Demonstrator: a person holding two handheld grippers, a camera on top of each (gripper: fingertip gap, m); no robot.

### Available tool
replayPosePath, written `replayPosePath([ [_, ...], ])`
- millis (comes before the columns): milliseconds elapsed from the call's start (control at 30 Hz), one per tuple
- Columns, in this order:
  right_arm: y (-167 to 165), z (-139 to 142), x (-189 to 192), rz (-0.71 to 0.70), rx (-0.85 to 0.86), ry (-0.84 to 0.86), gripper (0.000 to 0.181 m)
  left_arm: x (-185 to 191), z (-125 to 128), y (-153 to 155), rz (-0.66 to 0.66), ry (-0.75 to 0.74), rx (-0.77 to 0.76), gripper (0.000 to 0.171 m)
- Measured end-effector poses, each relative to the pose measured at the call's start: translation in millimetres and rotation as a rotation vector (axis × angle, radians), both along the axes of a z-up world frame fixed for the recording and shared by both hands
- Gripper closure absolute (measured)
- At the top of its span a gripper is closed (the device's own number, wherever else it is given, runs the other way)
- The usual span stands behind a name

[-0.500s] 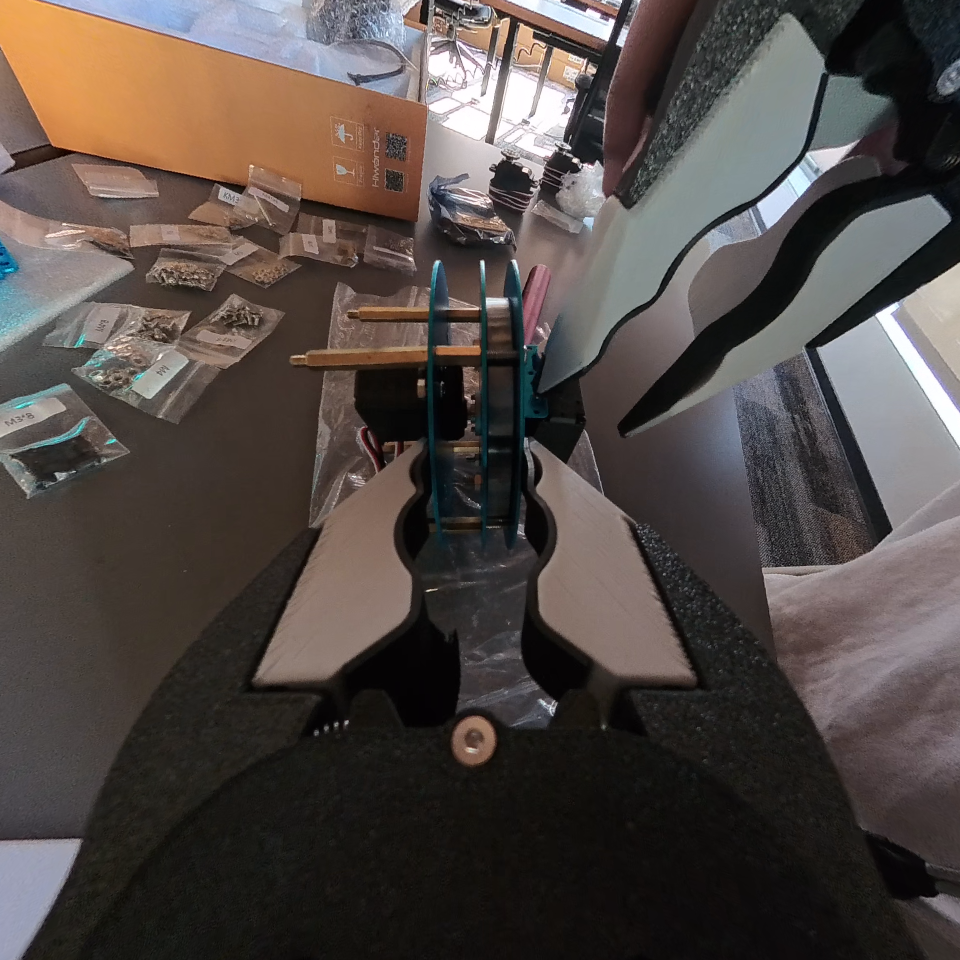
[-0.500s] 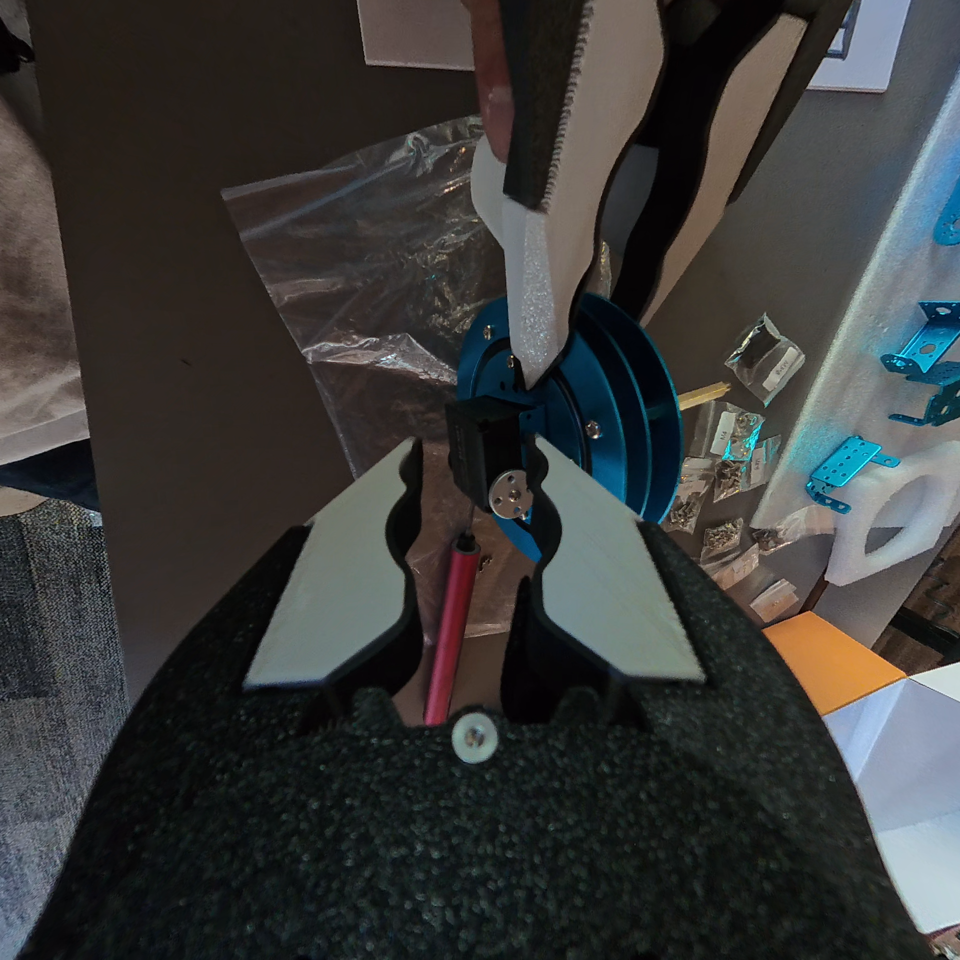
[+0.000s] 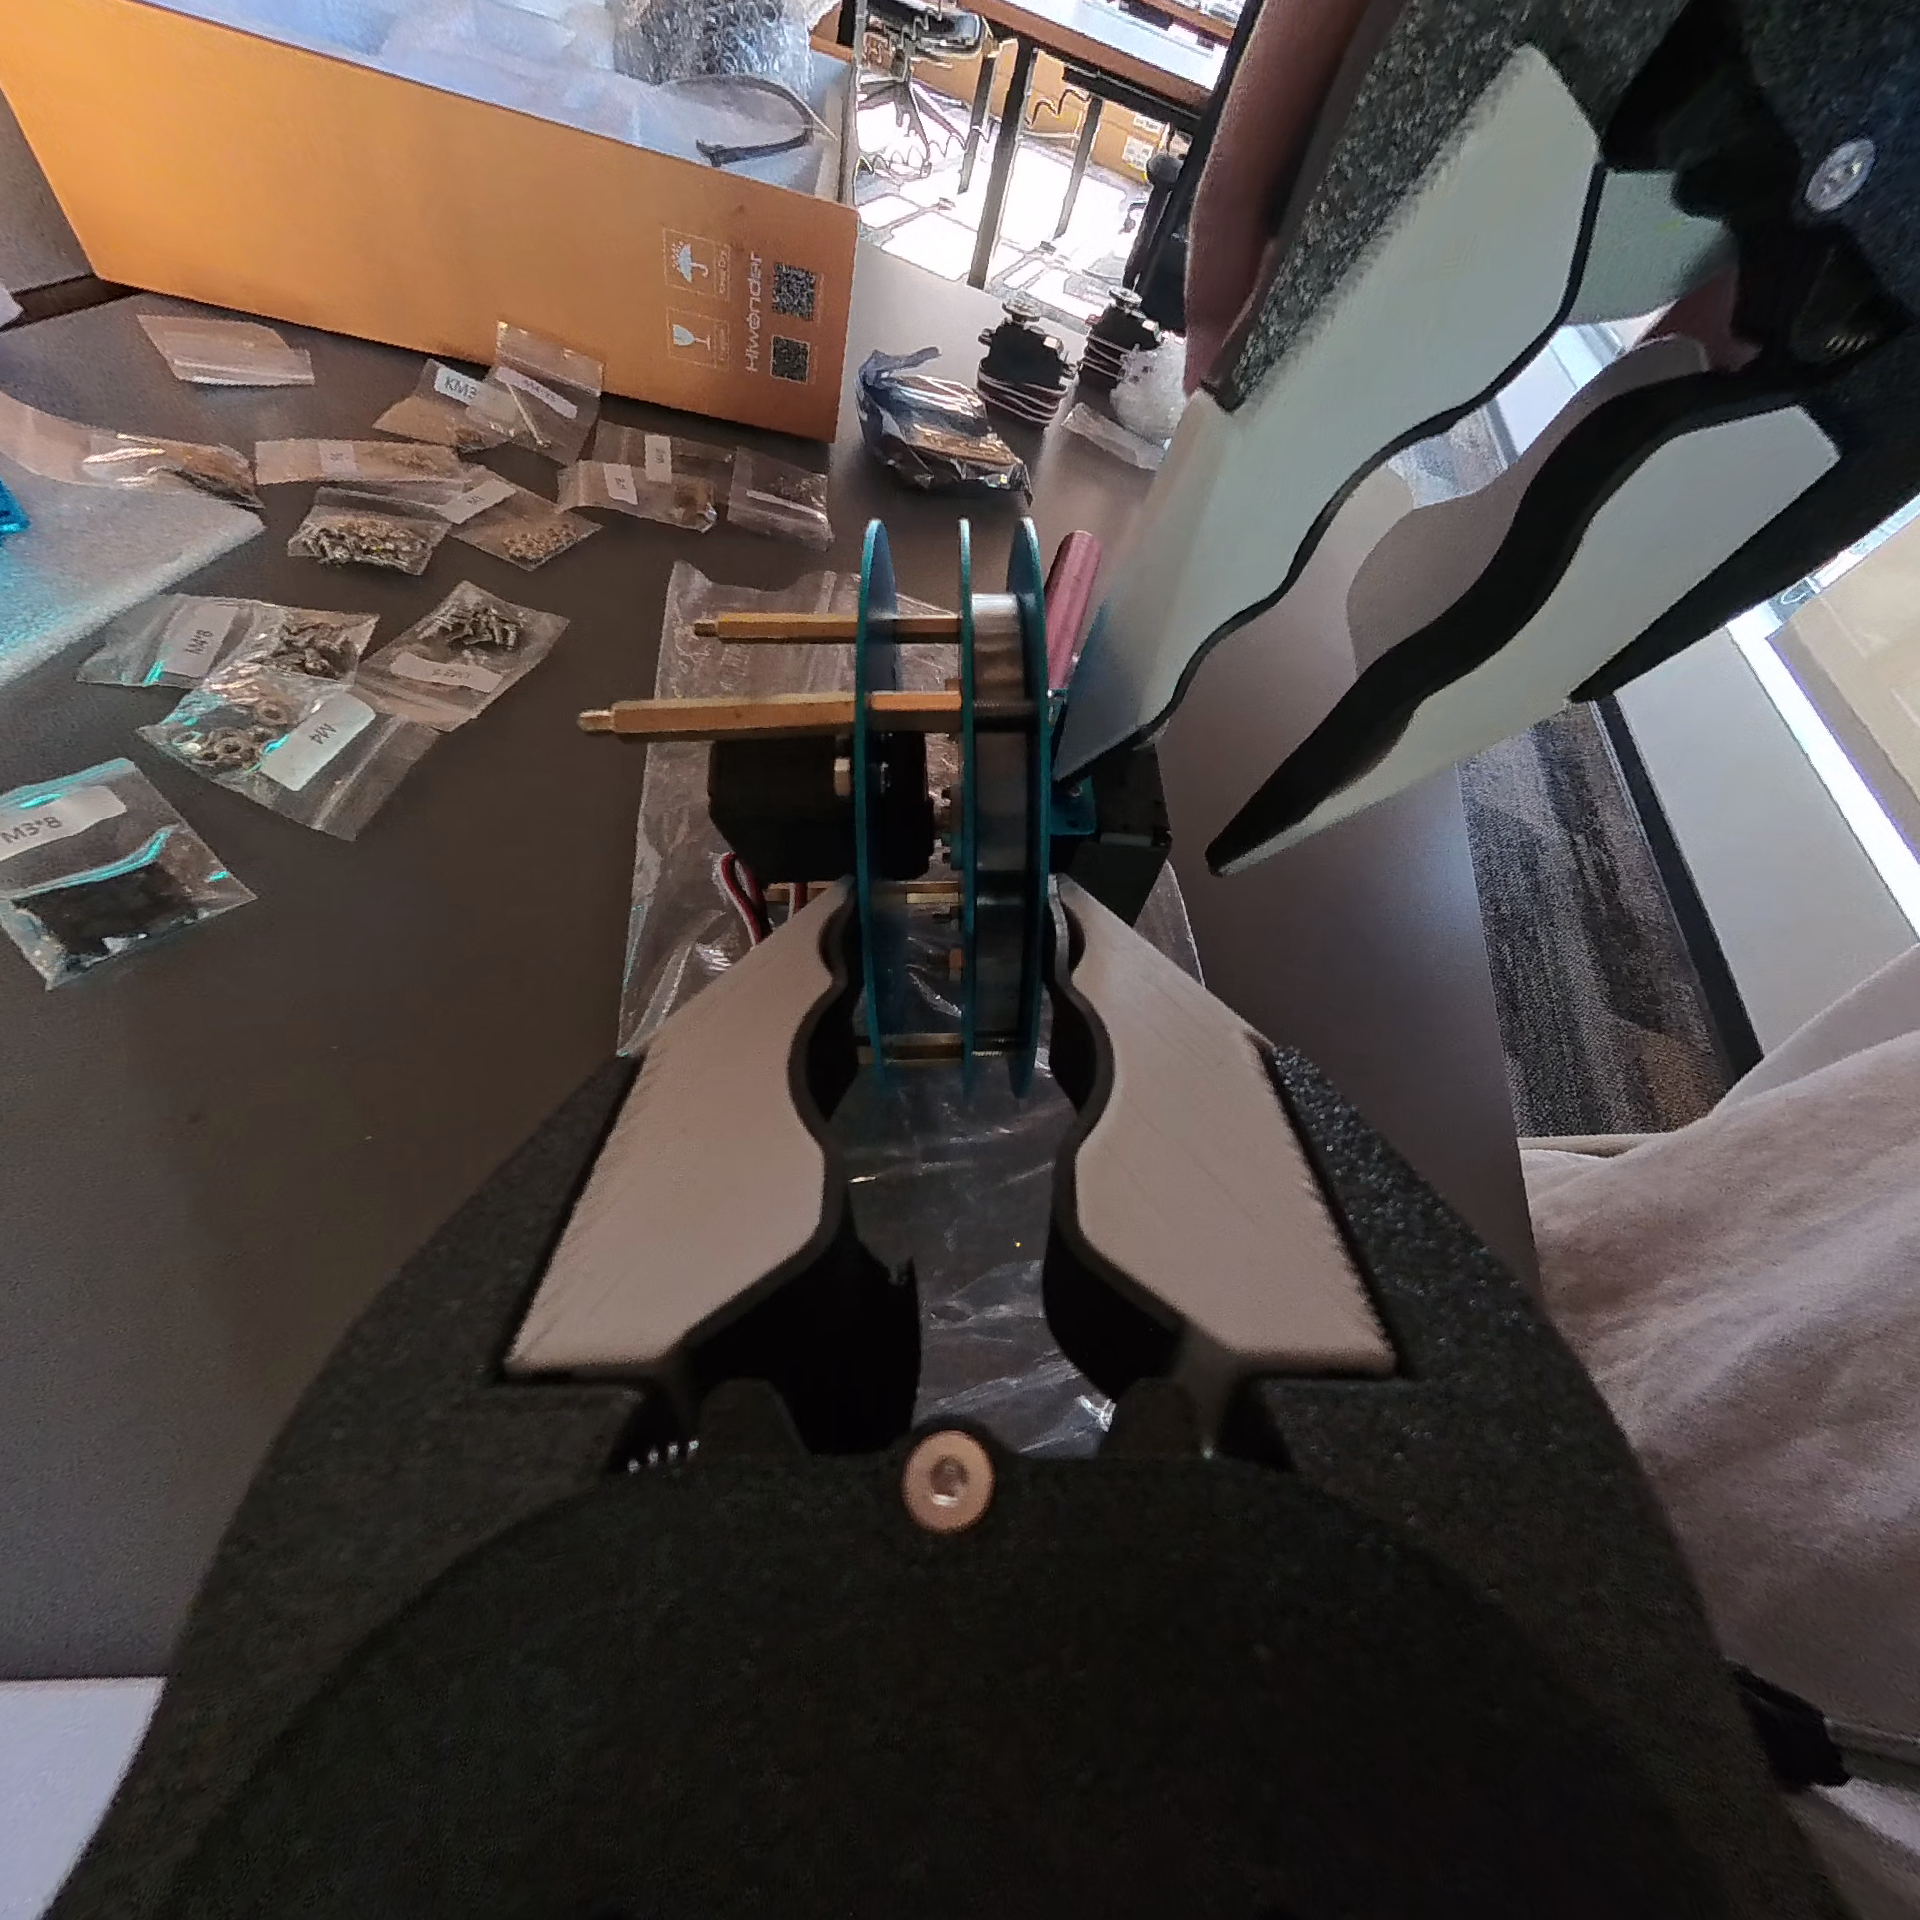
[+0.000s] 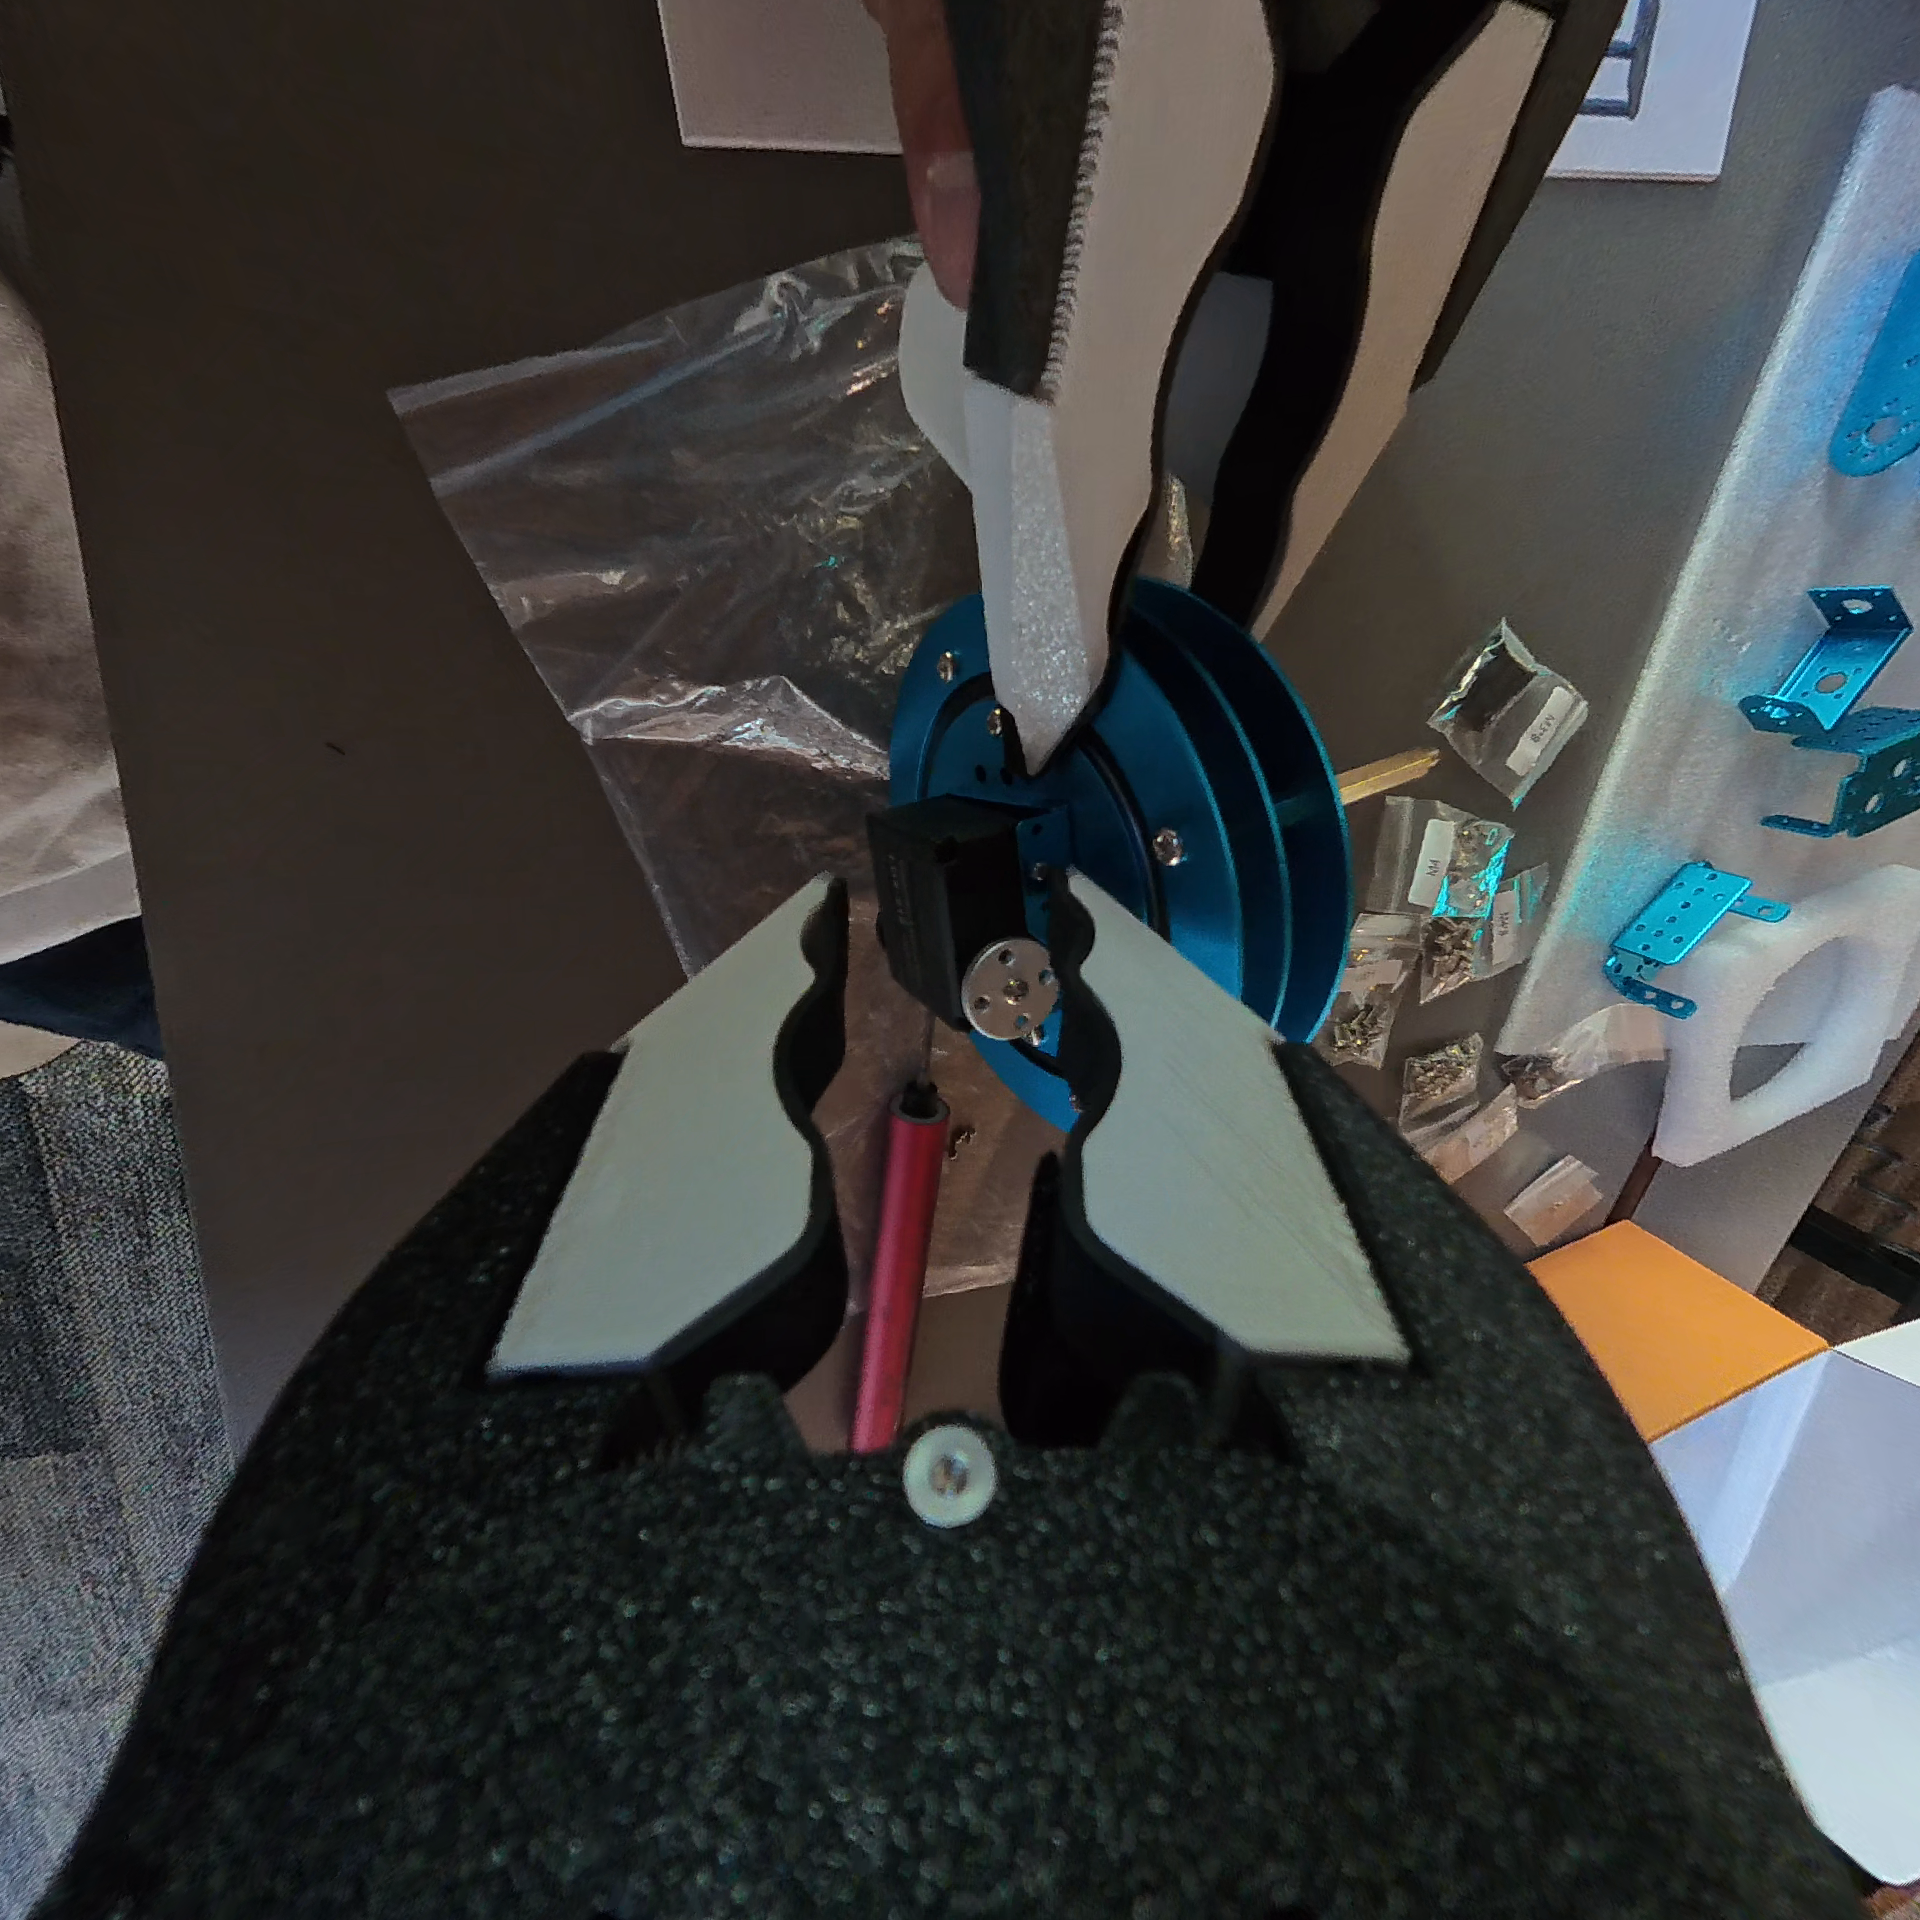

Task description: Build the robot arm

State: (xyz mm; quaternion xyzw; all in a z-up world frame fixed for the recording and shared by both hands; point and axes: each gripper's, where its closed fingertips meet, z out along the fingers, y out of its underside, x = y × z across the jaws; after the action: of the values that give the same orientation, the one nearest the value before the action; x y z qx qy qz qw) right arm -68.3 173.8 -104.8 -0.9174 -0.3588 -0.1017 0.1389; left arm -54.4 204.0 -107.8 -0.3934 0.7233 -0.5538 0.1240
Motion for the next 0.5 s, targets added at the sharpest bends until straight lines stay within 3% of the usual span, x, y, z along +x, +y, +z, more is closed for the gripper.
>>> replayPosePath([
  [167, 1.3, 1.0, 1.5, 0.02, 0.017, -0.025, 0.156, -0.6, 0.3, -1.1, -0.004, -0.009, 0.01, 0.139],
  [333, -0.6, 3.1, 0.3, 0.008, 0.02, -0.007, 0.154, -0.4, 0.3, -1.0, -0.002, -0.009, 0.011, 0.14],
  [500, 9.7, 25.0, 5.8, -0.164, 0.195, 0.068, 0.14, 1.5, 0.2, 1.2, 0.027, 0.014, -0.023, 0.139],
])
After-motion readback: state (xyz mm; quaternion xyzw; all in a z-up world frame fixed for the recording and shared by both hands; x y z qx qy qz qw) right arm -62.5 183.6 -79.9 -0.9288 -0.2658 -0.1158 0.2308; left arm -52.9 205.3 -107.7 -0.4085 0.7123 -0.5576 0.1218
